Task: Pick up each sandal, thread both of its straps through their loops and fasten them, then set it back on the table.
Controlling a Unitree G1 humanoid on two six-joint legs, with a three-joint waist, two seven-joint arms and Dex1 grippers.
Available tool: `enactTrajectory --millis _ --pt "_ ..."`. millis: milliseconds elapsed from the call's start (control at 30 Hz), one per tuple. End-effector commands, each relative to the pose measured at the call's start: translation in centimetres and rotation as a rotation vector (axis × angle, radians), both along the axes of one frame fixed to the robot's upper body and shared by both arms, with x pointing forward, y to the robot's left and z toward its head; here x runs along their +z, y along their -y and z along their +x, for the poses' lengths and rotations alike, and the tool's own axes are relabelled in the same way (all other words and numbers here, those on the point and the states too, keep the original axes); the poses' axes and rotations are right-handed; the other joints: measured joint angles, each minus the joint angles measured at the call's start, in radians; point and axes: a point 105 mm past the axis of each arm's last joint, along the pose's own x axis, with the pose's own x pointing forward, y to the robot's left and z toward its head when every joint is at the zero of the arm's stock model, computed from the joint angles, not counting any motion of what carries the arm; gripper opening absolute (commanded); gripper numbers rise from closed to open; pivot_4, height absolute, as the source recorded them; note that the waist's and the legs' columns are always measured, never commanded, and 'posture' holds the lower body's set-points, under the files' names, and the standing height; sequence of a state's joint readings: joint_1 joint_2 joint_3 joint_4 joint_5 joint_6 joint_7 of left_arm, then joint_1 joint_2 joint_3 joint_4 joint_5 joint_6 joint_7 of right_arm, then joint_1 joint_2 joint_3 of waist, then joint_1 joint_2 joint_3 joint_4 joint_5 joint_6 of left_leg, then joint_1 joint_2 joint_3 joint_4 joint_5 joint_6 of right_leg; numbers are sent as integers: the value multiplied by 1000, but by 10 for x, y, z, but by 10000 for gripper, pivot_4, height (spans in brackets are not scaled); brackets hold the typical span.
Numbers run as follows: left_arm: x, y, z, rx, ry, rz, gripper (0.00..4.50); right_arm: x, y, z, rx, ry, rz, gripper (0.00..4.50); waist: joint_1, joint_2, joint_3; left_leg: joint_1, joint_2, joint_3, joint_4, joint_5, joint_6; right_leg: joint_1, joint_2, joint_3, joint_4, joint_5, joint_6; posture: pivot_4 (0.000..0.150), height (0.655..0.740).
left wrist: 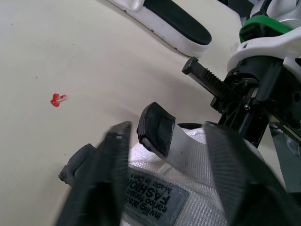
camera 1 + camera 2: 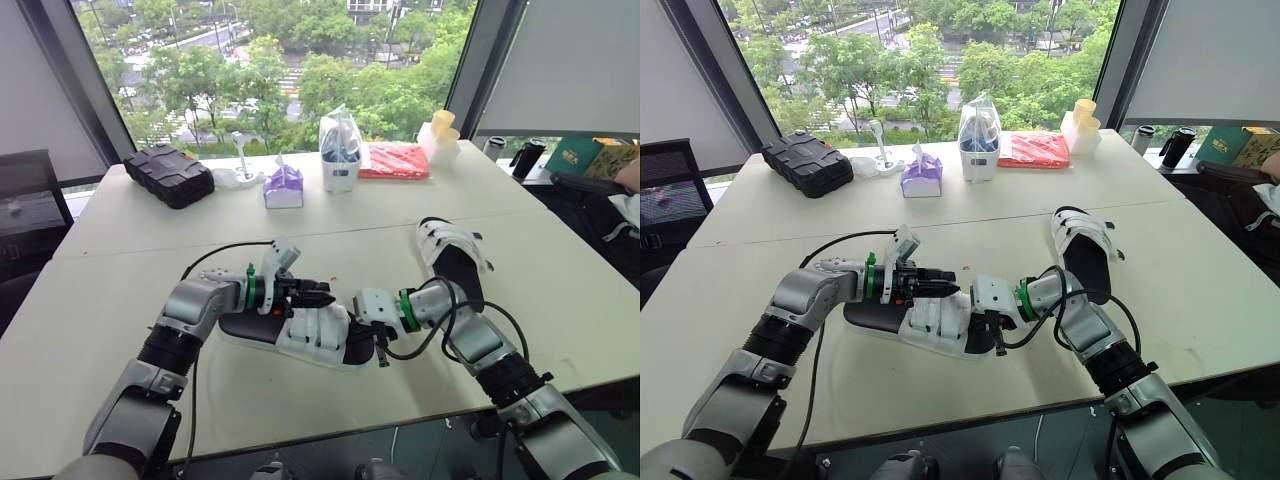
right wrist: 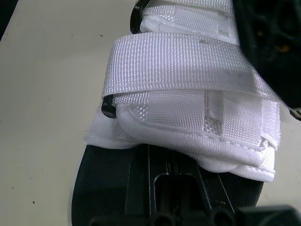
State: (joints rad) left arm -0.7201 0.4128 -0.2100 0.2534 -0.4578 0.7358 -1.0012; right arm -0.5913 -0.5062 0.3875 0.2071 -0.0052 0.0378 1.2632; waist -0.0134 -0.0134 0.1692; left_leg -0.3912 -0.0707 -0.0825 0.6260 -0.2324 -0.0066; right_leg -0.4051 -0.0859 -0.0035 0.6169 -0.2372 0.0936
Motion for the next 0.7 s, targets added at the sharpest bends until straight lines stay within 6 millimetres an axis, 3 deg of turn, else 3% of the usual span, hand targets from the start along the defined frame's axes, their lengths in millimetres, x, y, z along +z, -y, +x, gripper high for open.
enactTrajectory --millis 33,100,233,333,533,700 --pt "14 1 3 6 47 -41 1803 -19 4 -2 -17 -46 -63 0 0 0 0 0 0 0 0 0 0 0 0 0 0 0 0 1500 7400" --pt "19 1 3 0 61 -56 365 -19 4 -1 -17 -45 -65 0 0 0 0 0 0 0 0 0 0 0 0 0 0 0 0 1500 7400" --pt "60 9 -30 -206 148 -244 365 -19 6 -1 -17 -45 -69 0 -1 0 0 0 0 0 1 0 0 0 0 0 0 0 0 1500 7400" --pt "71 11 -32 -222 132 -282 365 -18 6 -1 -18 -46 -69 0 1 0 0 -1 0 0 1 0 0 0 0 0 0 0 0 1500 7400" --pt "69 18 -31 -230 148 -282 365 -18 5 -4 -3 -42 -69 0 0 0 0 -1 0 0 2 0 0 0 0 0 0 0 0 1500 7400" --pt "60 21 -16 -159 173 -263 365 -19 6 -5 0 -43 -76 0 2 0 1 -1 0 0 2 0 0 0 0 0 0 0 0 1500 7400"
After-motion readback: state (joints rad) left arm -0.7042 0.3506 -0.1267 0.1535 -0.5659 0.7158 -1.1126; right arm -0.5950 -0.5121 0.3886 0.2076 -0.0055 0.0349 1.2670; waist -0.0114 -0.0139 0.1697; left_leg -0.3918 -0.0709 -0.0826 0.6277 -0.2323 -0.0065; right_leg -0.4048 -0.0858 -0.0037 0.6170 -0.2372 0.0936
